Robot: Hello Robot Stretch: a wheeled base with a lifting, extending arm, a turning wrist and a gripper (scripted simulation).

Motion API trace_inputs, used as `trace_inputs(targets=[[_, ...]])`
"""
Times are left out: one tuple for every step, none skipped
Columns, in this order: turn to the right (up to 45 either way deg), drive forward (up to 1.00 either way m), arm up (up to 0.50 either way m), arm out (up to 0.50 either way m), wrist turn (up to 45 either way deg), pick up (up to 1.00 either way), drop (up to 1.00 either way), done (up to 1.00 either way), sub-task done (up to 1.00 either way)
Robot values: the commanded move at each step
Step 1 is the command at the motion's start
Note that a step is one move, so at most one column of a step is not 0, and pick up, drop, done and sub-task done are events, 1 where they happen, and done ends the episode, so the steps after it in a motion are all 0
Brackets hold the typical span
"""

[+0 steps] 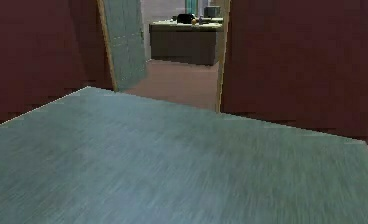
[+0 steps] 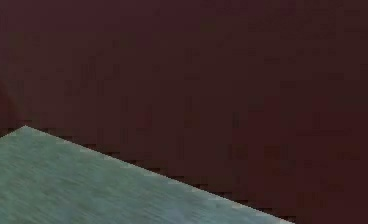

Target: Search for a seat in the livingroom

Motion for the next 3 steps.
trace_inputs(targets=[[0.0, 1.00, 0.00, 0.00, 0.0, 0.00, 0.00, 0.00, 0.00], [0.0, 1.00, 0.00, 0.00, 0.0, 0.00, 0.00, 0.00, 0.00], [6.0, 0.00, 0.00, 0.00, 0.0, 0.00, 0.00, 0.00, 0.00]])
